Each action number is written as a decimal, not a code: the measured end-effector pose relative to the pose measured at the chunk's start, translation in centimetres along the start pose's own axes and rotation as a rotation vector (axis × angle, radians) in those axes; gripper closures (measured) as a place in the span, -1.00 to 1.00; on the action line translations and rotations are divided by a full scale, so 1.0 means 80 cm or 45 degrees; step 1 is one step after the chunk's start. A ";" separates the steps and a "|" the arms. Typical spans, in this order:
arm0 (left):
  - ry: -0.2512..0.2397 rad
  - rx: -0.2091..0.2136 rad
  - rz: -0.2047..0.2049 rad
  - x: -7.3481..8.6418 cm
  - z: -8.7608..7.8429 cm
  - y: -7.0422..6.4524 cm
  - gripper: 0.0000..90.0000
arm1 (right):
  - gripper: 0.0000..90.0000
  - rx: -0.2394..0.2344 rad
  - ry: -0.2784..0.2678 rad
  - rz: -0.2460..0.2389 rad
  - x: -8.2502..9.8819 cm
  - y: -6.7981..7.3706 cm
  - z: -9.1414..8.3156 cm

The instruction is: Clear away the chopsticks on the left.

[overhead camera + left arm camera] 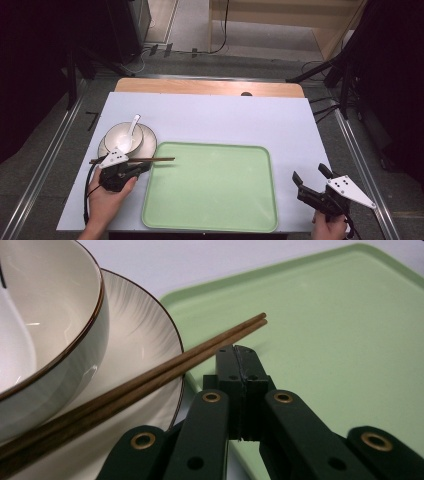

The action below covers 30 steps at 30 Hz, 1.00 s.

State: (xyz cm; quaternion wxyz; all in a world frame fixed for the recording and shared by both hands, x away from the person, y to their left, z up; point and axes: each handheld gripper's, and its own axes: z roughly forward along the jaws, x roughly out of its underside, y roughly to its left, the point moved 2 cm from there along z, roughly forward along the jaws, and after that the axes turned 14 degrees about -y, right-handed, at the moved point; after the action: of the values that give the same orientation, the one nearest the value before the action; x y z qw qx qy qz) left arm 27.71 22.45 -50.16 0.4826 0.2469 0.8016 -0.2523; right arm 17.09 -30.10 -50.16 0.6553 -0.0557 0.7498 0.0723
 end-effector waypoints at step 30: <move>0.047 -0.197 0.036 -0.017 0.059 0.014 1.00 | -0.71 -0.022 0.037 0.018 0.005 -0.001 0.004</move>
State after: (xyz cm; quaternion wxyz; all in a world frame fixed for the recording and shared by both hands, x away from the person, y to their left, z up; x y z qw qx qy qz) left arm 32.07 20.03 -51.07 0.4889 0.2247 0.8239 -0.1780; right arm 17.38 -30.09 -50.59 0.6433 -0.0571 0.7590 0.0825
